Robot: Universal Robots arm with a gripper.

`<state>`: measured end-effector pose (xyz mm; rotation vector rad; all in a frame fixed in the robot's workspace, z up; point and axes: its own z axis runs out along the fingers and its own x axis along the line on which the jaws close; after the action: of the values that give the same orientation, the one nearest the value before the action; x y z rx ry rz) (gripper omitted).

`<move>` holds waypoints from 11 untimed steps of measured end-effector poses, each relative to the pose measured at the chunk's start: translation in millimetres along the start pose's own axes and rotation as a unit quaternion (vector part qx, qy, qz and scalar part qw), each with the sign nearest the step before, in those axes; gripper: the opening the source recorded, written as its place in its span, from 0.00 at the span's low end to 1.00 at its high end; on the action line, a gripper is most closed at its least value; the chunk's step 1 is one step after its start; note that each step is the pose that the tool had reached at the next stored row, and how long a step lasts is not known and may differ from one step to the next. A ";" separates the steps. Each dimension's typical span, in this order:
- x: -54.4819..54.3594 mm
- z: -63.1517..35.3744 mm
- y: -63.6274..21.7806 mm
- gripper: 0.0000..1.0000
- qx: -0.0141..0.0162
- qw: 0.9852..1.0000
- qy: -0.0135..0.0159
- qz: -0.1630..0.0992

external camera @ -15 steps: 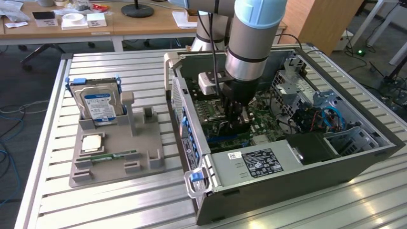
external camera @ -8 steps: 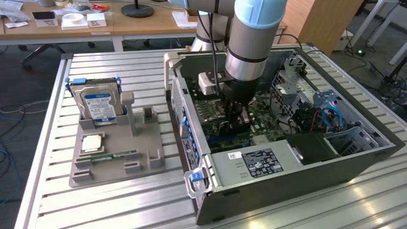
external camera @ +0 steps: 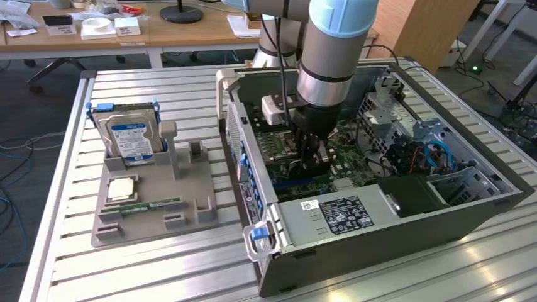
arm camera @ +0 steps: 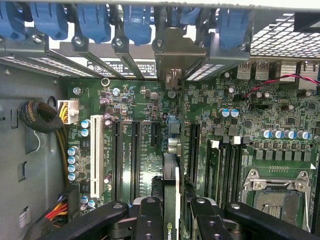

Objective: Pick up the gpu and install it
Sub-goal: 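Insert the gpu into the slot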

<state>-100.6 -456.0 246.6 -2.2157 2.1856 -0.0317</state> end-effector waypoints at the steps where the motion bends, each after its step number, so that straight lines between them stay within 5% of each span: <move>1: 0.0 0.3 0.0 0.26 0.000 1.000 0.000 0.000; 11: 0.1 2.4 0.1 0.26 0.000 1.000 0.000 0.000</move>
<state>-100.6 -456.0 244.2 -2.2160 2.1860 -0.0324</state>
